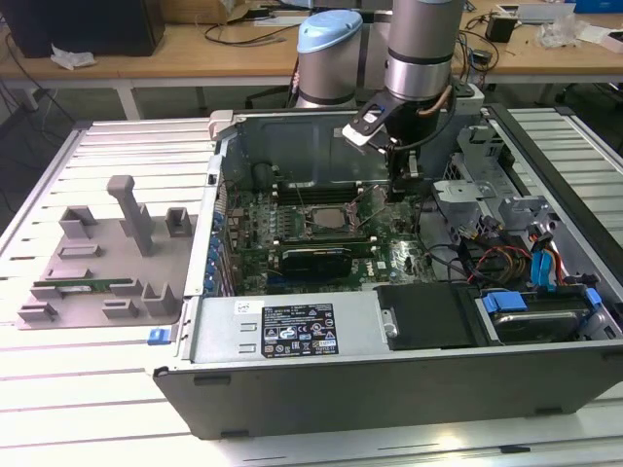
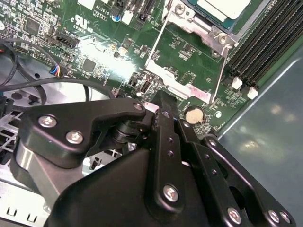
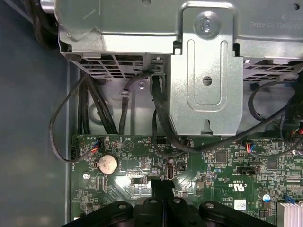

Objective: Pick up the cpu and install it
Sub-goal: 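Close the cpu cover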

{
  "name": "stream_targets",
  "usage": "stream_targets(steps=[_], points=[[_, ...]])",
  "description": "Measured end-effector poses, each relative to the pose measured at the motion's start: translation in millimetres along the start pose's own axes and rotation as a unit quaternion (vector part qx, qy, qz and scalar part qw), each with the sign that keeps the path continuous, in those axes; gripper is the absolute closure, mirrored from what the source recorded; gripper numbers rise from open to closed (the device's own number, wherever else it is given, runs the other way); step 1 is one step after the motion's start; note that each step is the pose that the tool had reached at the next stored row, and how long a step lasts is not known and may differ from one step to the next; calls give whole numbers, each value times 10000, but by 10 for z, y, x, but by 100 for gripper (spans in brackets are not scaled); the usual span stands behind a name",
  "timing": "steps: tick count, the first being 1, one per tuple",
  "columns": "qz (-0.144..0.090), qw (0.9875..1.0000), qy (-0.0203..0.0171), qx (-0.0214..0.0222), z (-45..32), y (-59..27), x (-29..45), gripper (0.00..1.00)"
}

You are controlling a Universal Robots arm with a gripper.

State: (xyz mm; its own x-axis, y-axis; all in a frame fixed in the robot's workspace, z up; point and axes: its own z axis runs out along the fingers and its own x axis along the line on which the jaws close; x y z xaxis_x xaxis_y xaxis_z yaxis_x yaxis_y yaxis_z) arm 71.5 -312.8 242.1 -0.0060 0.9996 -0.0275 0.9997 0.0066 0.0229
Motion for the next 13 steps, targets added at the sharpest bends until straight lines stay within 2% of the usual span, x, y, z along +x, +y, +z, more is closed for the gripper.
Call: stream_targets(steps=[5, 8, 11, 13], points=[[-1, 10000, -2, -1, -4, -97, 0, 89], [1, 10000, 1, 0, -6, -270, 1, 89], [0, 10000, 1, 0, -9, -404, 2, 89], [1, 10000, 0, 0, -13, -530, 3, 89]])
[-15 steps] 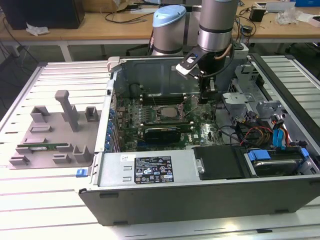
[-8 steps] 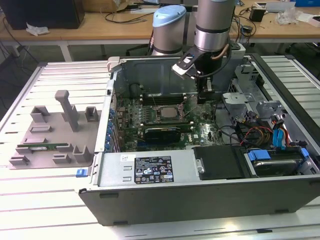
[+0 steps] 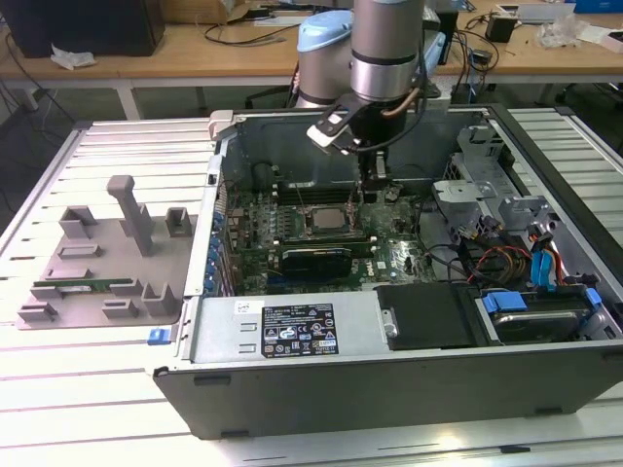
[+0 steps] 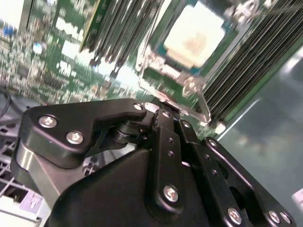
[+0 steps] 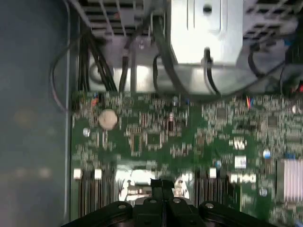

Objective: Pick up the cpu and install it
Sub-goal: 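Close the cpu cover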

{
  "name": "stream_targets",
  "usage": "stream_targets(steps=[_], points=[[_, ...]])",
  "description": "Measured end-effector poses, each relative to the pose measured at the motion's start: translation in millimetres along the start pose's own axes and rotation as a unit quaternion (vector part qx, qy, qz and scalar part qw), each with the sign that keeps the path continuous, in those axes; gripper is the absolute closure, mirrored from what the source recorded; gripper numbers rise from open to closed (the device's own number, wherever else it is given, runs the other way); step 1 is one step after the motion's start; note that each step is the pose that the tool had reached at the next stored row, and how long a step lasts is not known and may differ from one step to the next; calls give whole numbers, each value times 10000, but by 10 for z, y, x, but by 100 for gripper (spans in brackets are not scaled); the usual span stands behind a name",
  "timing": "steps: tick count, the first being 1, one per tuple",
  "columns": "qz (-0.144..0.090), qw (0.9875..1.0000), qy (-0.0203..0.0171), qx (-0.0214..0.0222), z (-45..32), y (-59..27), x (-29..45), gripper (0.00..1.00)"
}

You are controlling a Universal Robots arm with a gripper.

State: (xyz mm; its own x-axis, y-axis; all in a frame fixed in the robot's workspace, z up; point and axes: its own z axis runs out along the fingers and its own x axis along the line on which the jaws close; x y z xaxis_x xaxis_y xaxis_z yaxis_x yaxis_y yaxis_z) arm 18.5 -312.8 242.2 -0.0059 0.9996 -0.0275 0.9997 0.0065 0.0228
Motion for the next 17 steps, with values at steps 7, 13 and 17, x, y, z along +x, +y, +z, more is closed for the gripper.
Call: stream_targets(steps=[7, 13, 17], points=[[-1, 10000, 0, 0, -3, -145, 1, 89], [-5, 9998, 1, 205, 0, -144, 1, 89], [-6, 9998, 3, 213, 4, -152, 2, 89]])
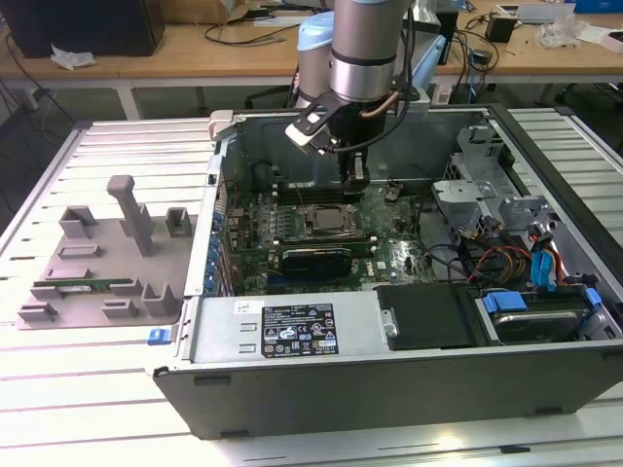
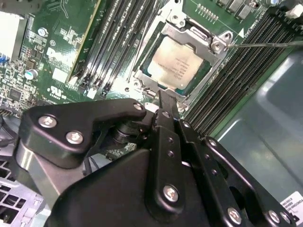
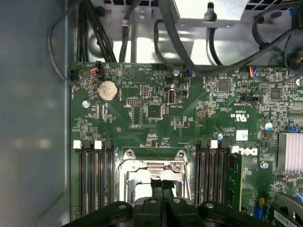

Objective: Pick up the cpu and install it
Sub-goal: 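Close the cpu cover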

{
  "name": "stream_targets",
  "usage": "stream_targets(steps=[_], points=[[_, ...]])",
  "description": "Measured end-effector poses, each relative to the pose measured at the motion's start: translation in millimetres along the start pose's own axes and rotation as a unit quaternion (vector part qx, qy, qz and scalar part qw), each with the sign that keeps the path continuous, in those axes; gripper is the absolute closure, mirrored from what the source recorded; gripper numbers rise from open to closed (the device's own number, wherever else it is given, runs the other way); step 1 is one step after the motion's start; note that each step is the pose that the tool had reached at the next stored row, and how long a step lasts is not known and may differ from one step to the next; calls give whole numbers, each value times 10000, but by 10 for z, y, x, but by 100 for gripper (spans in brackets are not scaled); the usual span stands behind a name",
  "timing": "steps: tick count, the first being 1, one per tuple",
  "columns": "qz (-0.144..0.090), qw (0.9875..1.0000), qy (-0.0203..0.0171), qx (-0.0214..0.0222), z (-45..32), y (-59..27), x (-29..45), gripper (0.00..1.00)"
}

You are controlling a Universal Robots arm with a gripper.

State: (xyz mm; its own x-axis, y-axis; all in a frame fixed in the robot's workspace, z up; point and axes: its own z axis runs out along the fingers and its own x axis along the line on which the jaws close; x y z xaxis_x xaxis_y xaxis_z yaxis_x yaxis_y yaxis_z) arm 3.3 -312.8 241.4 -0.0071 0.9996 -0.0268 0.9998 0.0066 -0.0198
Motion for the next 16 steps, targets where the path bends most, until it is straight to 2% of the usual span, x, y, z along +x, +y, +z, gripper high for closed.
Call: stream_targets(steps=[5, 11, 16], points=[[1, 10000, -1, 1, 25, -77, 1, 89], [0, 10000, -2, 1, 74, -129, -5, 89], [0, 10000, -2, 0, 82, -137, -5, 89]])
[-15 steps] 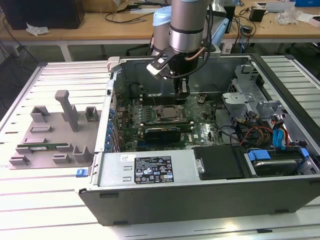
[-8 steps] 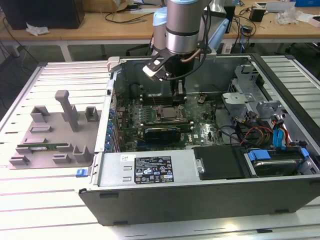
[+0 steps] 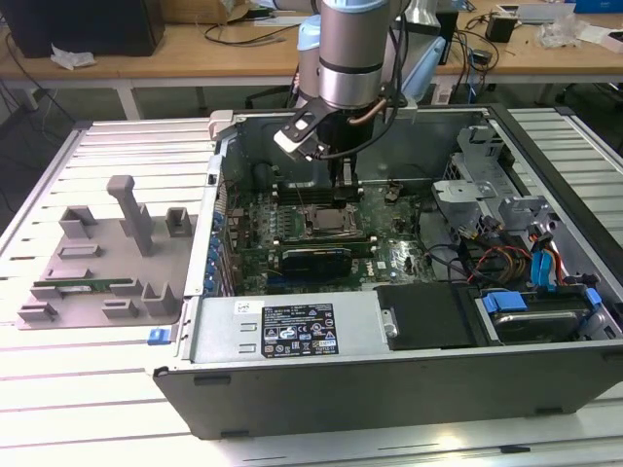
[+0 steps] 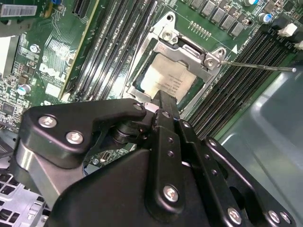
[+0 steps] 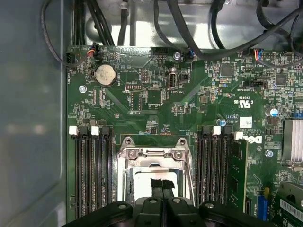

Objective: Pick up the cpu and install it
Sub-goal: 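Close the cpu cover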

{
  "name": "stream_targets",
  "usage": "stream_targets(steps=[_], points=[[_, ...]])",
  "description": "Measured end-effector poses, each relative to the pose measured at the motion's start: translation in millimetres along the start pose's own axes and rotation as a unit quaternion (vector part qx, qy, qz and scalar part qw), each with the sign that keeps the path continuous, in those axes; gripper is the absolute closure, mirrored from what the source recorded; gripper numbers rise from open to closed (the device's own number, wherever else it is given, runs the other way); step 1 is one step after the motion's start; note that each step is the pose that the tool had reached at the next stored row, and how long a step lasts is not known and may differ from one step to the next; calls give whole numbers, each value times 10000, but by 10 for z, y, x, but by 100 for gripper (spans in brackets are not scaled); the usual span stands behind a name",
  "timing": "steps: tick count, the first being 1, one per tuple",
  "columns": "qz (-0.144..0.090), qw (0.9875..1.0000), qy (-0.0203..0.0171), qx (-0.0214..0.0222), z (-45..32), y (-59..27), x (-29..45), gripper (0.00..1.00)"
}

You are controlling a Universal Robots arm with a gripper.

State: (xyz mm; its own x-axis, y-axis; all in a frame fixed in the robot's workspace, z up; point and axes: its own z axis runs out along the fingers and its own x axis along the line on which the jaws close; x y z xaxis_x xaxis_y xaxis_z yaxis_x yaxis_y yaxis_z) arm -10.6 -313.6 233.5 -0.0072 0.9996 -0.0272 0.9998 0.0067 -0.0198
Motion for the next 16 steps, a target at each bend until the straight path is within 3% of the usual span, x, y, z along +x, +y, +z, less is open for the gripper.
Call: stream_targets(steps=[4, 8, 9, 11, 12, 13, 14, 15, 16], points=[[-321, 9995, -5, -9, 6, 0, 1, 89], [-870, 9962, -17, -24, 22, 0, 1, 89], [-1041, 9946, -20, -28, 27, 0, 1, 89], [-1411, 9900, -28, -38, 35, 0, 1, 89], [-1506, 9886, -30, -41, 36, 0, 1, 89], [-1648, 9863, -33, -45, 38, 0, 1, 89], [-1855, 9826, -37, -50, 39, 0, 1, 89], [-1930, 9812, -38, -52, 40, 0, 1, 89], [-2039, 9790, -40, -55, 40, 0, 1, 89]])
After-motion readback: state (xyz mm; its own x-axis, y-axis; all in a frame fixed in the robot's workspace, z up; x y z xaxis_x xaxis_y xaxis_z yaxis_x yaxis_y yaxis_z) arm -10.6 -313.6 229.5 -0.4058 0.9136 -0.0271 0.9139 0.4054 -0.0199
